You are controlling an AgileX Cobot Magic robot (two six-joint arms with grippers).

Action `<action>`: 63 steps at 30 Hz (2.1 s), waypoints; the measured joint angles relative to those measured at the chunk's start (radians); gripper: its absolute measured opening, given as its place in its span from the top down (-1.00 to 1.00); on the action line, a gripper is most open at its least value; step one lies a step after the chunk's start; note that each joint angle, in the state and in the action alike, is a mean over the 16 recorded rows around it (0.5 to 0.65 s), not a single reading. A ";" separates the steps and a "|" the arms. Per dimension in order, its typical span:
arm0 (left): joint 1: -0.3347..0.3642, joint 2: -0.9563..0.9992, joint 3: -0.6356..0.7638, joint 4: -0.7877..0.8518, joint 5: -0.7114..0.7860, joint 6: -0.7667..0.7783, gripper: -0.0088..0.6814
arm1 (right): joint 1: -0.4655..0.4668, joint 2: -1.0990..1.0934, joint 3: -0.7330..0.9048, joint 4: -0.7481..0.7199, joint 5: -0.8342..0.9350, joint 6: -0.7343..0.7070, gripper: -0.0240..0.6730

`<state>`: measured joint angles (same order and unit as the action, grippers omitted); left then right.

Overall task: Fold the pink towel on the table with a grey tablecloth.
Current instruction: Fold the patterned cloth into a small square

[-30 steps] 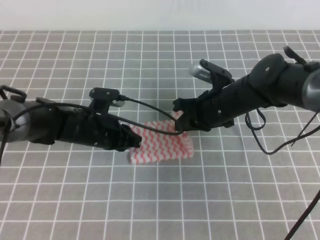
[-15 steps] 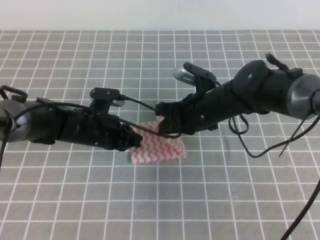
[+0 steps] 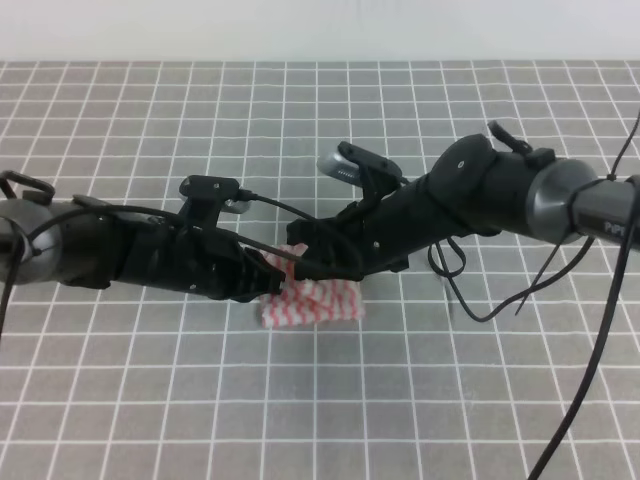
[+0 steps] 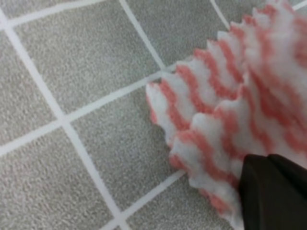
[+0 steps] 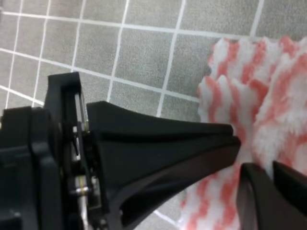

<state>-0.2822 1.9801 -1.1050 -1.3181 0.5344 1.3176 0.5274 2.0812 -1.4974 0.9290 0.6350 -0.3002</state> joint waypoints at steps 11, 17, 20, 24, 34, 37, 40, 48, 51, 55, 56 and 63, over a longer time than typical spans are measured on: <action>0.018 -0.028 0.002 0.013 -0.001 -0.001 0.99 | 0.000 0.020 -0.007 0.001 0.008 -0.014 0.97; 0.032 -0.037 0.003 0.018 0.006 -0.001 0.99 | 0.000 0.019 -0.007 0.005 0.011 -0.022 0.97; 0.038 -0.035 0.004 0.016 0.010 -0.001 0.99 | 0.000 0.019 -0.007 0.011 0.014 -0.024 0.97; 0.040 -0.022 0.003 0.012 0.015 -0.002 0.99 | 0.000 0.017 -0.008 0.025 0.019 -0.034 0.97; 0.040 -0.002 0.002 0.004 0.018 -0.002 0.99 | 0.007 0.017 -0.008 0.081 0.025 -0.073 0.97; 0.040 -0.001 0.001 0.003 0.018 -0.002 0.99 | 0.014 0.021 -0.010 0.095 0.022 -0.084 0.97; 0.040 -0.001 0.000 0.003 0.018 -0.002 0.99 | 0.019 0.027 -0.013 0.099 0.018 -0.092 0.97; 0.040 0.000 0.000 0.003 0.020 -0.002 0.99 | 0.027 0.043 -0.021 0.092 0.004 -0.101 0.97; 0.040 -0.003 0.001 0.006 0.020 -0.001 0.99 | 0.025 0.047 -0.024 0.085 0.004 -0.100 0.97; 0.046 -0.016 0.002 0.010 0.014 -0.001 0.99 | 0.022 0.049 -0.025 0.082 0.009 -0.099 0.97; 0.048 -0.021 0.002 0.012 0.011 -0.001 0.99 | 0.021 0.050 -0.026 0.084 0.011 -0.099 0.97; 0.068 -0.057 0.004 0.020 -0.006 -0.001 0.99 | 0.020 0.051 -0.026 0.112 0.037 -0.101 0.83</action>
<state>-0.2137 1.9227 -1.1015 -1.2977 0.5285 1.3161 0.5475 2.1317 -1.5237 1.0408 0.6724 -0.4014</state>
